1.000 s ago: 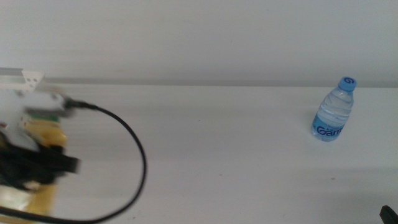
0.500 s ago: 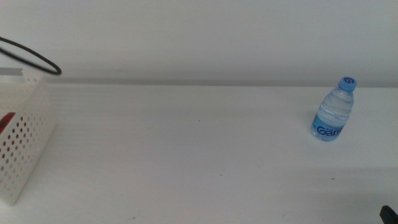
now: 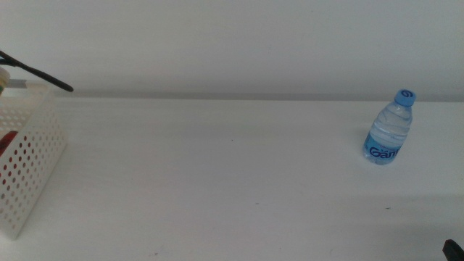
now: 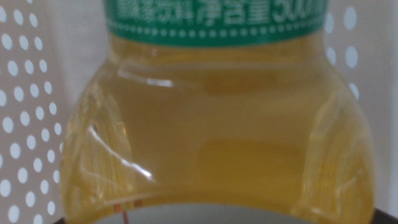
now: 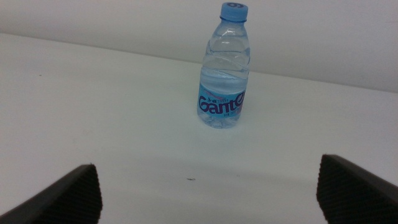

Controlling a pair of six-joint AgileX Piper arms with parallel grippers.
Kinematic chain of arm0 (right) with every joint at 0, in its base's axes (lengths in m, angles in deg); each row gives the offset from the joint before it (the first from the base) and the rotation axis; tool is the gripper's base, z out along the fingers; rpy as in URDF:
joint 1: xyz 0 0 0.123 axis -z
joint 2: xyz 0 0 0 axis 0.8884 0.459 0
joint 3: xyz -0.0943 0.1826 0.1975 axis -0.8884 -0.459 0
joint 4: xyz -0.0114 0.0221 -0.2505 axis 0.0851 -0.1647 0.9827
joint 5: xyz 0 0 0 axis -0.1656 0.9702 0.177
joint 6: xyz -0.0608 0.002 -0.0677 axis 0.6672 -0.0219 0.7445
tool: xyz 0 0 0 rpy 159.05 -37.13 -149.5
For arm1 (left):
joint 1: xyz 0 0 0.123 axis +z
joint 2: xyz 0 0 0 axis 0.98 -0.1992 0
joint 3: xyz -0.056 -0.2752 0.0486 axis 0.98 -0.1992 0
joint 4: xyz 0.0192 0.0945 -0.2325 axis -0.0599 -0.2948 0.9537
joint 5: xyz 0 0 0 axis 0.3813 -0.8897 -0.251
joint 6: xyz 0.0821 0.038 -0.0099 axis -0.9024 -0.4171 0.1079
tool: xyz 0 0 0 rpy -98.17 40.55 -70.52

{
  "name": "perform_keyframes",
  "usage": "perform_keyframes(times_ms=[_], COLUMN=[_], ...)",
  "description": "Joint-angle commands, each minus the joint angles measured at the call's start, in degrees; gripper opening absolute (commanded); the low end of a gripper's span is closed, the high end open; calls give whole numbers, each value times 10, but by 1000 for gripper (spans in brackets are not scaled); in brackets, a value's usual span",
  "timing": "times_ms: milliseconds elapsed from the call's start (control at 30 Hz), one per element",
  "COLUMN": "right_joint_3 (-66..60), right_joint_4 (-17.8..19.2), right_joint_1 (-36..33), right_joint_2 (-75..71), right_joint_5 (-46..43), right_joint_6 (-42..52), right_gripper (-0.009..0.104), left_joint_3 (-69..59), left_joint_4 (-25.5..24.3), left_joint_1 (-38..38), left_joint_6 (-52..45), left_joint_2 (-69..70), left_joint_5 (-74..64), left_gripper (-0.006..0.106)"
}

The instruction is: Use arms to grab the bottles and put them into the dustbin to the left of the table.

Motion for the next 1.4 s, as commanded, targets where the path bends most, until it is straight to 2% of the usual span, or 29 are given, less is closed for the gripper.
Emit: perform_keyframes(times_ms=[0,67,133,300,367,567,633,700,833,900,1100,1267,1367], right_joint_3=[-24,-24,-24,-24,-24,-24,-24,-24,-24,-24,-24,-24,-24], right_joint_4=[1,1,1,1,1,1,1,1,1,1,1,1,1], right_joint_1=[4,4,4,4,4,4,4,4,4,4,4,4,4], right_joint_2=[-22,-22,-22,-22,-22,-22,-22,-22,-22,-22,-22,-22,-22], right_joint_5=[-5,-5,-5,-5,-5,-5,-5,-5,-5,-5,-5,-5,-5], right_joint_6=[1,1,1,1,1,1,1,1,1,1,1,1,1], right_gripper=[92,92,92,92,92,92,92,92,92,92,92,92,92], left_joint_3=[10,10,10,11,11,11,11,11,3,-17,-130,-270,-322], left_joint_4=[17,17,10,-23,-33,-77,-73,-50,33,45,28,21,10], left_joint_1=[1,0,-4,-17,-26,-86,-117,-151,-223,-263,-421,-534,-559], left_joint_6=[-7,-7,-7,18,30,89,119,148,153,153,113,166,199], left_joint_2=[2,-4,-5,1,13,88,123,158,222,265,440,588,648], left_joint_5=[10,9,9,20,8,-5,-6,-12,-49,-50,59,191,202], left_gripper=[6,15,30,82,94,94,94,94,94,94,94,94,94])
